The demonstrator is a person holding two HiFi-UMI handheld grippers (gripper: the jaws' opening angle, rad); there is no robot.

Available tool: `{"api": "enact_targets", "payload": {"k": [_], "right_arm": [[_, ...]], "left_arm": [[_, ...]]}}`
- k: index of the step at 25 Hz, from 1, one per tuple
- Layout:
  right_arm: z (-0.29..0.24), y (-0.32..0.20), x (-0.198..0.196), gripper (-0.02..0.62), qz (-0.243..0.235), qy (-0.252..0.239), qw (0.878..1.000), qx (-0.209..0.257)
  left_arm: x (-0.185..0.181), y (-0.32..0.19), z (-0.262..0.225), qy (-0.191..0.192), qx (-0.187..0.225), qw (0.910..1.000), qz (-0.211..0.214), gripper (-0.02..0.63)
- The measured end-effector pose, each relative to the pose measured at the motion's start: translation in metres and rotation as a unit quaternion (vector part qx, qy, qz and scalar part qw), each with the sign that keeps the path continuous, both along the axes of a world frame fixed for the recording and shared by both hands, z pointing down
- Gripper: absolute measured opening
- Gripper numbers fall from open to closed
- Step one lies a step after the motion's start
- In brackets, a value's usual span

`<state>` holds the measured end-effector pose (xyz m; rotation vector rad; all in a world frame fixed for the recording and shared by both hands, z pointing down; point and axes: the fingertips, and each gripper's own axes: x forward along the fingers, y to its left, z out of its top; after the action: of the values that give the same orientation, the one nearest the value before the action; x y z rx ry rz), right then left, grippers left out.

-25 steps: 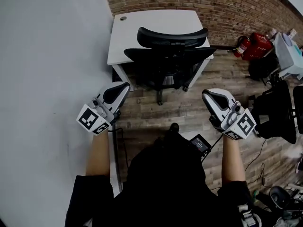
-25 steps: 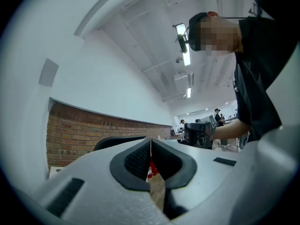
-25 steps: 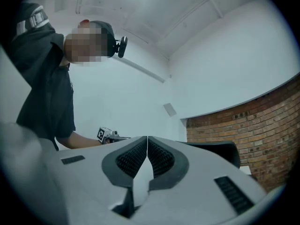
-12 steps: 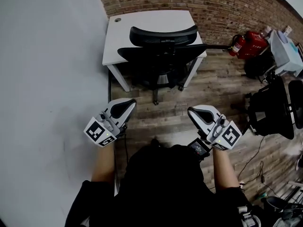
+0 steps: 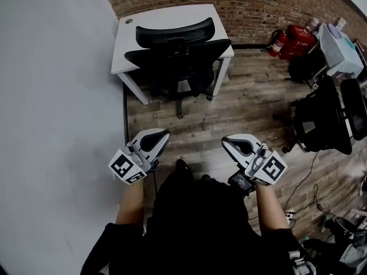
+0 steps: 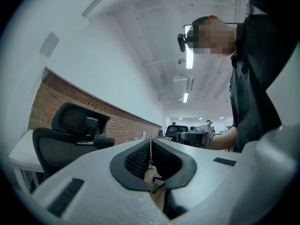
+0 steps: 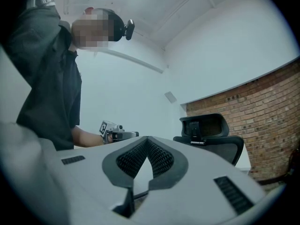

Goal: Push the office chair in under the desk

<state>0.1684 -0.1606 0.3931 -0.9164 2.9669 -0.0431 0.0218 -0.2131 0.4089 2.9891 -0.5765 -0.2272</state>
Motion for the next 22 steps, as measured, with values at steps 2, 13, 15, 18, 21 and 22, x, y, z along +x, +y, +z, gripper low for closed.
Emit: {"api": "enact_targets", "payload": {"k": [2, 13, 15, 18, 21, 22], "right_arm": [[0.006, 0.017, 0.014, 0.006, -0.001, -0.001, 1.000, -0.008], [0.026, 0.073, 0.010, 0.006, -0.051, 0.003, 0.999, -0.002], [0.034, 0.079, 0.010, 0.006, -0.054, 0.003, 0.999, -0.005], [0.058, 0.088, 0.011, 0.006, -0.057, 0.023, 0.998, -0.029], [0.077, 0.097, 0.013, 0.006, -0.068, 0.044, 0.996, -0.041], [0.081, 0.099, 0.016, 0.006, -0.069, 0.044, 0.996, -0.047]], "left_arm": [[0.023, 0.022, 0.003, -0.012, 0.003, 0.9999, 0.008, 0.021], [0.078, 0.115, 0.029, -0.084, -0.012, 0.9964, -0.002, 0.021], [0.081, 0.121, 0.036, -0.086, -0.013, 0.9960, -0.017, 0.021], [0.083, 0.128, 0.045, -0.083, -0.021, 0.9956, -0.037, 0.021], [0.081, 0.139, 0.052, -0.075, -0.017, 0.9958, -0.050, 0.021], [0.081, 0.143, 0.055, -0.075, -0.018, 0.9956, -0.052, 0.021]]}}
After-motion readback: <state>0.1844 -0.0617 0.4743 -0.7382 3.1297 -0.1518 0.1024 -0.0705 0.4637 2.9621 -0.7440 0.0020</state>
